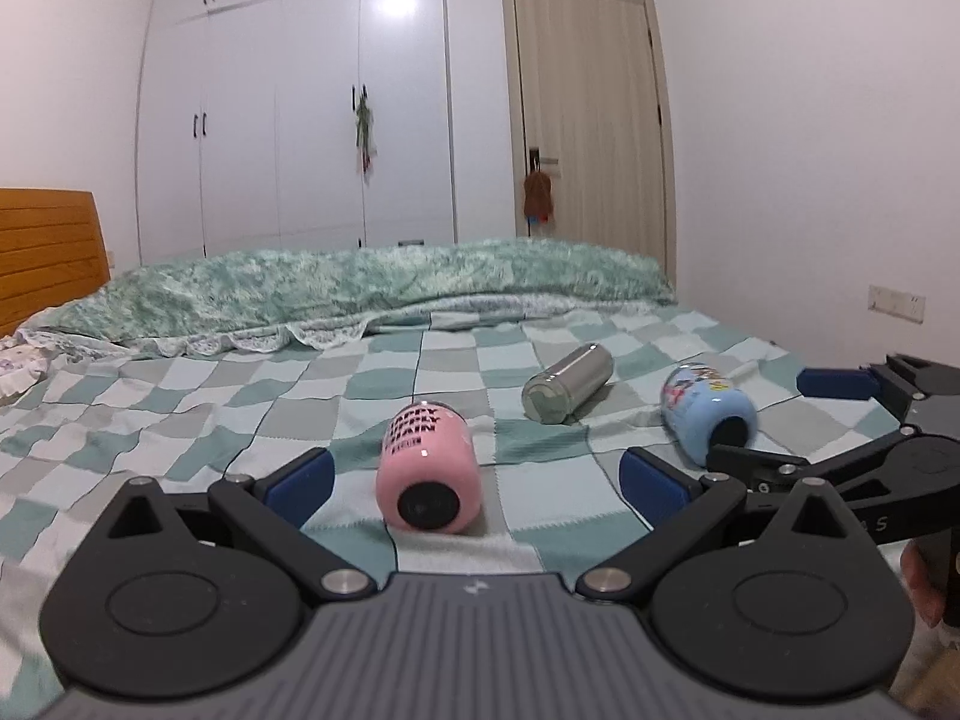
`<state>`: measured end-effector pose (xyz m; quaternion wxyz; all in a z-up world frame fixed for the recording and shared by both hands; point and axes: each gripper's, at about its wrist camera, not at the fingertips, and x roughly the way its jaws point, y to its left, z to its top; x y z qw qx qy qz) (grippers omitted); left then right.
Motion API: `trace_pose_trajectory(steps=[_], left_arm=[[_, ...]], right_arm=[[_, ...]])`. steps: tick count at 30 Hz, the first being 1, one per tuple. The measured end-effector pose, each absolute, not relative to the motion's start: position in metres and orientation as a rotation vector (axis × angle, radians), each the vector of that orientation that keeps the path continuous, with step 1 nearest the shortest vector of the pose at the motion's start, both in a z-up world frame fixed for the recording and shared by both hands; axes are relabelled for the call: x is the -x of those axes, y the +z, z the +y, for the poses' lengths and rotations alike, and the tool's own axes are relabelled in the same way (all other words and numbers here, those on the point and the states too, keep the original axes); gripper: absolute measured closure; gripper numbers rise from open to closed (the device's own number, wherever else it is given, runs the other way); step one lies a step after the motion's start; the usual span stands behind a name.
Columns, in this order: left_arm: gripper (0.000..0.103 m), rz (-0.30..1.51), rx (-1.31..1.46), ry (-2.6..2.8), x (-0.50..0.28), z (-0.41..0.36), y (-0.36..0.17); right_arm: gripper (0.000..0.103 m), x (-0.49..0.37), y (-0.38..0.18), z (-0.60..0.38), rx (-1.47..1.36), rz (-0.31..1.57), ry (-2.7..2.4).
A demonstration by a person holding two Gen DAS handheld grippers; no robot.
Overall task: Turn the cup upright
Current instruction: 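Move the left tool to the pink tumbler and close on it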
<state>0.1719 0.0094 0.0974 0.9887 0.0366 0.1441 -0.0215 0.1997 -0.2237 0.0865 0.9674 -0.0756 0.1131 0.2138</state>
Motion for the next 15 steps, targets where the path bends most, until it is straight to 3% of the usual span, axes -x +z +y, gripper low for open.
trace_pose_trajectory(steps=[15], left_arm=[[0.0,0.683,-0.123,0.03,-0.368,0.027,0.073]], right_arm=[[0.0,-0.359,0.072,-0.186,0.231,0.425,0.476]])
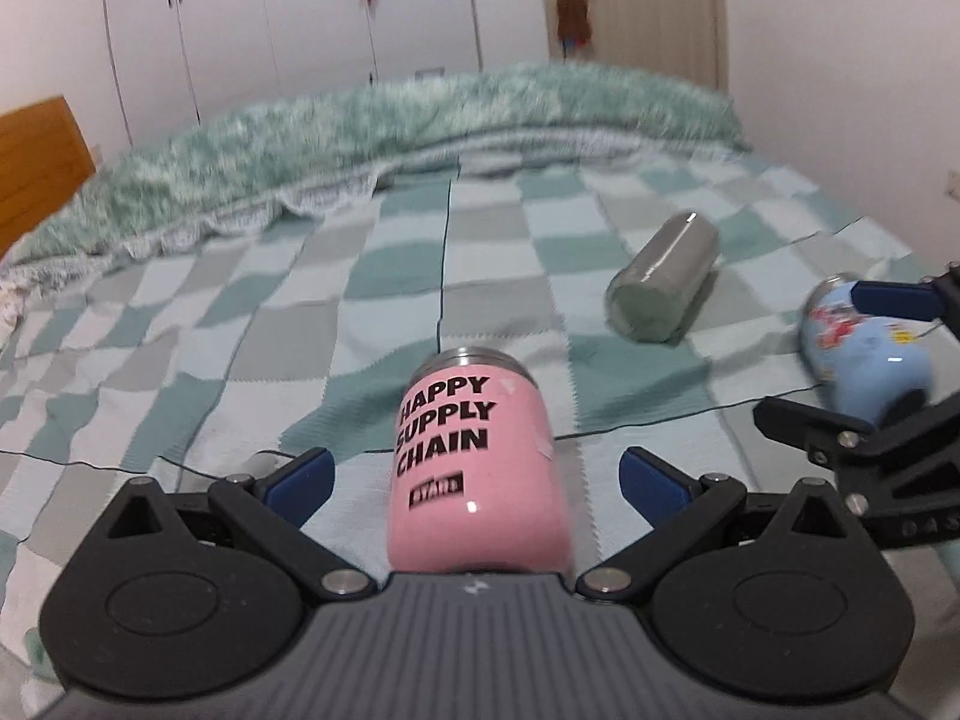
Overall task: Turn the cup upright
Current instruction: 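Move the left tool to the pink tumbler and close on it, then lift the pink tumbler off the bed with the left tool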
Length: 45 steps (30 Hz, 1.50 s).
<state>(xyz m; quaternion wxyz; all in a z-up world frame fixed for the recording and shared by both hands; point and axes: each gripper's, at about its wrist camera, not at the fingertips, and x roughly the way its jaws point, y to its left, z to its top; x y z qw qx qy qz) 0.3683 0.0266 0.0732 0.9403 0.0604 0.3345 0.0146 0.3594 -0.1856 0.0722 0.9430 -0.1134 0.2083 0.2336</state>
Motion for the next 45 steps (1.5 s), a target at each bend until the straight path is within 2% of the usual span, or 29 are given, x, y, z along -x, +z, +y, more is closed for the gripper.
trace_pose_trajectory(steps=[5,7,13,20,31,38,45], left_arm=[[0.001,0.843,-0.103,0.049,-0.415,0.031,0.045],[0.018,0.917,-0.078,0.065,-0.429,0.036,0.033],[0.019,0.939,0.004,0.082,-0.426,0.045,0.032],[0.019,0.93,0.017,0.061,-0.399,0.04,0.055],[0.019,0.91,0.02,0.006,-0.283,0.032,0.102],[0.019,0.946,0.043,-0.048,-0.209,0.026,0.087],[0.019,0.964,0.036,0.021,-0.185,0.02,0.051]], right_arm=[[0.0,-0.383,0.057,-0.177,0.261,0.462,0.477],[0.0,-0.387,0.051,-0.177,0.259,0.47,0.481],[0.0,-0.389,0.042,-0.182,0.238,0.494,0.478],[0.0,-0.364,0.065,-0.187,0.205,0.486,0.485],[0.0,-0.264,0.103,-0.194,0.182,0.485,0.507],[0.0,-0.195,0.098,-0.199,0.21,0.52,0.518],[0.0,-0.152,0.072,-0.216,0.18,0.606,0.475]])
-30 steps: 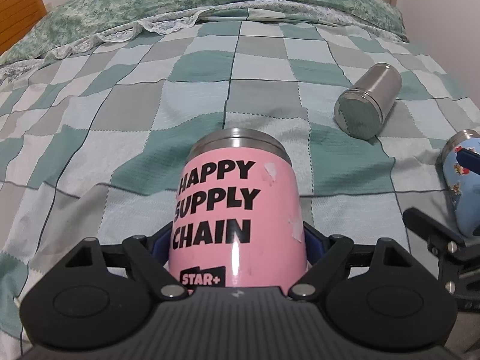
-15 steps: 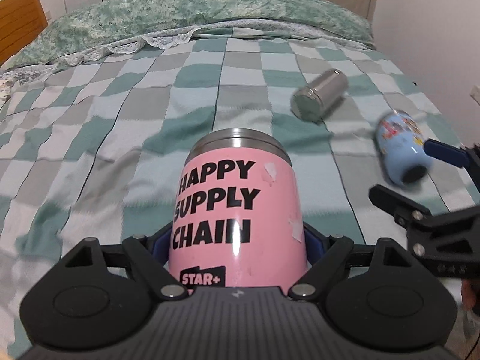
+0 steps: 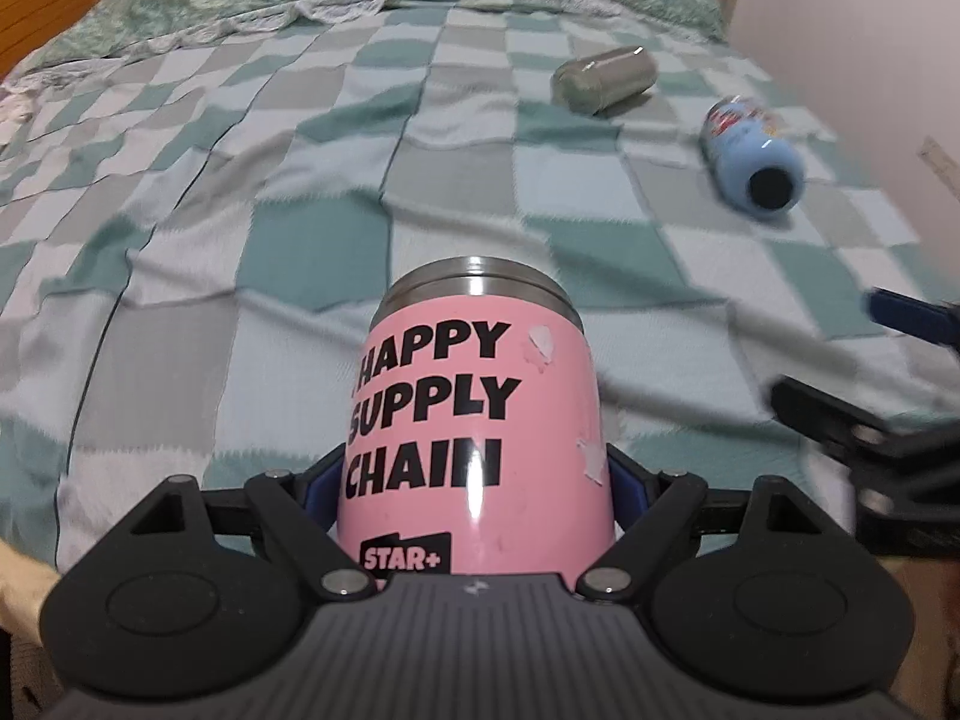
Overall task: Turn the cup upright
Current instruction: 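Lift the pink tumbler off the bed with the left tool, then grasp the tumbler with the right tool while the left tool releases it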
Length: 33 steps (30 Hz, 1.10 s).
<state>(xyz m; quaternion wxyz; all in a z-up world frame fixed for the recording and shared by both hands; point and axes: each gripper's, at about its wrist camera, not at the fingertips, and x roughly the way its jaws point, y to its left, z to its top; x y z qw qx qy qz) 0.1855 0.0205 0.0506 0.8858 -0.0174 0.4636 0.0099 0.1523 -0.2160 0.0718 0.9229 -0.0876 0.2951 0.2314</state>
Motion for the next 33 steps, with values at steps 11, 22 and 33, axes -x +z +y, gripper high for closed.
trace_pose_trajectory(steps=[11,22,33], left_arm=[[0.013,0.899,0.073,0.049,-0.178,0.027,0.04],[0.0,0.624,0.094,-0.006,-0.118,0.064,0.114],[0.0,0.603,0.069,0.129,-0.103,0.156,0.098]], right_arm=[[0.0,-0.128,0.075,-0.238,0.167,0.619,0.426],[0.0,-0.118,0.103,-0.21,0.142,0.588,0.457],[0.0,-0.124,0.115,-0.136,0.043,0.655,0.529]])
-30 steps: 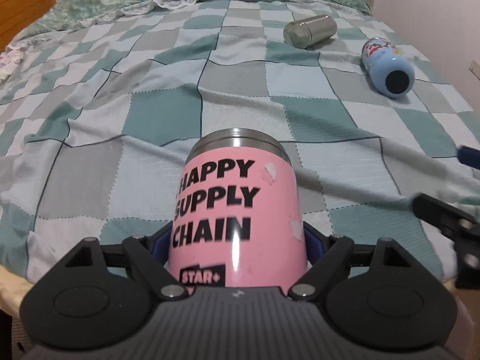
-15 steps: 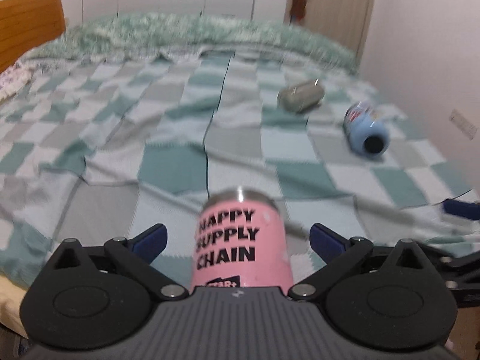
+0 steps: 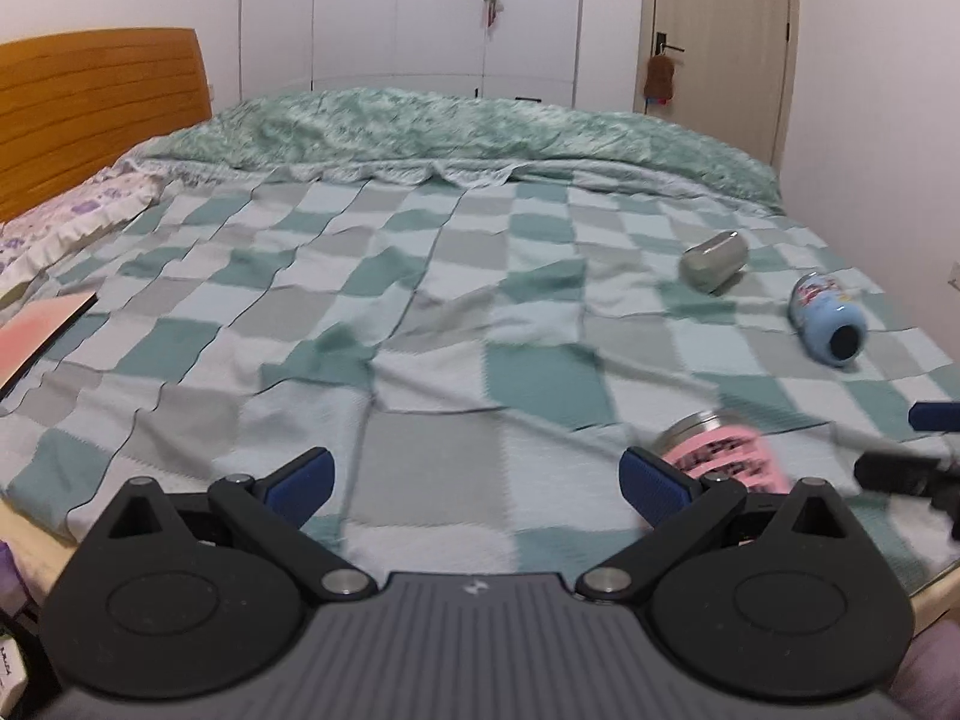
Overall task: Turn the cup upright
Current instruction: 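Grasp the tumbler with the right tool while the left tool releases it, then rotate the tumbler with the right tool until its open rim faces up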
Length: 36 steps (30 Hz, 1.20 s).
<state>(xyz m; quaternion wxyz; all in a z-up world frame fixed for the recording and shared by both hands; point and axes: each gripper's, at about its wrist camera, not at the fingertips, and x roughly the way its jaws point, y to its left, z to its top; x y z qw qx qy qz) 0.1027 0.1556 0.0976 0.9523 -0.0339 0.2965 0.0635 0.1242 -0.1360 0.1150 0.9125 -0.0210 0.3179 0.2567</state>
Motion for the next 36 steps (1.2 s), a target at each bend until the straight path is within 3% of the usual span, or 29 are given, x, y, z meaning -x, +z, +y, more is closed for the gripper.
trace_pose_trajectory(steps=[12,20,36], left_arm=[[0.0,0.639,-0.014,0.12,-0.108,0.203,0.061],[0.0,0.654,0.008,0.088,-0.119,0.217,0.047],[0.0,0.575,0.099,0.035,-0.105,0.225,0.059]], right_arm=[[0.0,-0.169,0.078,-0.074,-0.075,0.89,0.478],[0.014,-0.196,0.04,-0.065,-0.264,1.079,0.494],[0.016,-0.18,0.053,-0.08,-0.336,0.912,0.526]])
